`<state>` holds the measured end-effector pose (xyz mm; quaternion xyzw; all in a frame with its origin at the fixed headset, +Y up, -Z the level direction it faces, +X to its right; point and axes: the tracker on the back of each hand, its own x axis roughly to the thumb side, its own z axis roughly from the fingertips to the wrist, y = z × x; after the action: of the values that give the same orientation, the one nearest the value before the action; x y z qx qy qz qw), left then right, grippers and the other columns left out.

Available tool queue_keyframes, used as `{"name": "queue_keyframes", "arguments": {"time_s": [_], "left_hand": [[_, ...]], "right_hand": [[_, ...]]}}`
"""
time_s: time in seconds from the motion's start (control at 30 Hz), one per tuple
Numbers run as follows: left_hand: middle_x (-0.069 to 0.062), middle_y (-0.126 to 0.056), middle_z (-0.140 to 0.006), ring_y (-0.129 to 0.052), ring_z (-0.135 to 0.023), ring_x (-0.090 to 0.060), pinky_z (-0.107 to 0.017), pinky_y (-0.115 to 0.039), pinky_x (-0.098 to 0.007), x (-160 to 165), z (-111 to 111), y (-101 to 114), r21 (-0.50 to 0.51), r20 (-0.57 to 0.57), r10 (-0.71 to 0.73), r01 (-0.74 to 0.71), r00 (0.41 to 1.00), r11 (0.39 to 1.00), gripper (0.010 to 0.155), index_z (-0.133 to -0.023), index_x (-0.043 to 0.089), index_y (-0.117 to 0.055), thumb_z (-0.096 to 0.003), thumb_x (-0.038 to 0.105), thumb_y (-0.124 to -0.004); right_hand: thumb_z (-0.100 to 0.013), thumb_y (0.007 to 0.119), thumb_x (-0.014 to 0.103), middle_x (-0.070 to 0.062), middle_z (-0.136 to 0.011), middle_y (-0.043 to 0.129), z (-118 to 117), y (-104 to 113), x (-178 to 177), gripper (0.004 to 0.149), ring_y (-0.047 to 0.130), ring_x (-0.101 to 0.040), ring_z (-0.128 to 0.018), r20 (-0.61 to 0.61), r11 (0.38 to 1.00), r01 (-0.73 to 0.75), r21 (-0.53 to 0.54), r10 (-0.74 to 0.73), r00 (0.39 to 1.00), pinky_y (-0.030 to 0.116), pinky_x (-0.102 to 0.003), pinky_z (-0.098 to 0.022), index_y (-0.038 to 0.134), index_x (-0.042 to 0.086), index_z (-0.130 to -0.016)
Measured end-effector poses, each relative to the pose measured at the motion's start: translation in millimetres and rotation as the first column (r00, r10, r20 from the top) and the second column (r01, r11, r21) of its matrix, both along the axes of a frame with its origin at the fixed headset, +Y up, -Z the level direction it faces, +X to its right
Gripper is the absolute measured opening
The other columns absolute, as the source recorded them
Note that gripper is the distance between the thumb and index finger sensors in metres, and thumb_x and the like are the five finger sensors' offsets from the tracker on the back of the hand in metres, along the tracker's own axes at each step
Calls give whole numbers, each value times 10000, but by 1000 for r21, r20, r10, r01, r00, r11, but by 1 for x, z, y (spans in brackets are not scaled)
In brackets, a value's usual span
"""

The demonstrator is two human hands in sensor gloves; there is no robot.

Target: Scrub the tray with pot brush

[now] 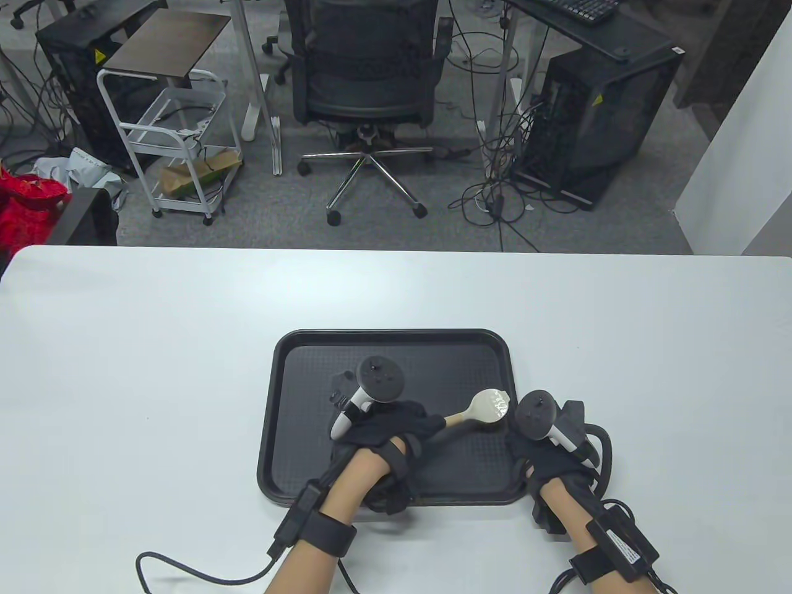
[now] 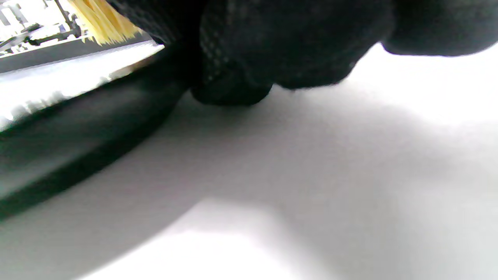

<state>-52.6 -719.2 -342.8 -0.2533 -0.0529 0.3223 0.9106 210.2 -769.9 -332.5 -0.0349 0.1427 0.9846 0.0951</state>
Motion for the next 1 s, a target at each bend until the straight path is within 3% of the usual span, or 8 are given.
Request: {"name": "queue_keyframes", "arguments": {"time_s": [0.43, 0.6, 1.0], "left_hand": [[12, -1012, -374, -977, -137, -203, -419, -838, -491, 6, 2, -8, -63, 37, -69, 72, 997, 995, 622, -775, 98, -843, -387, 581, -782], [3, -1014, -375, -976, -137, -209, -421, -835, -496, -15, -2, -5, -131, -3, -116, 115, 993, 985, 627, -772, 96, -847, -387, 587, -785], [-5, -1017, -384, -977, -148, -219, -431, -830, -500, -62, -10, 3, -233, 25, -169, 171, 985, 957, 641, -774, 97, -848, -380, 600, -800]], "right_hand": [[-482, 727, 363, -39, -423, 968, 0, 0, 0, 612, 945, -225, -144, -1, 1000, -2, -1, 2, 1000, 826, -451, -240, 528, 61, -975], [-484, 725, 364, -40, -423, 968, 0, 0, 0, 609, 945, -225, -144, -1, 1000, -2, 0, 2, 1000, 826, -451, -240, 529, 62, -975], [-484, 725, 365, -38, -423, 968, 0, 0, 0, 609, 945, -225, -144, 0, 1000, -4, 1, 4, 1000, 826, -450, -240, 529, 63, -975]]}}
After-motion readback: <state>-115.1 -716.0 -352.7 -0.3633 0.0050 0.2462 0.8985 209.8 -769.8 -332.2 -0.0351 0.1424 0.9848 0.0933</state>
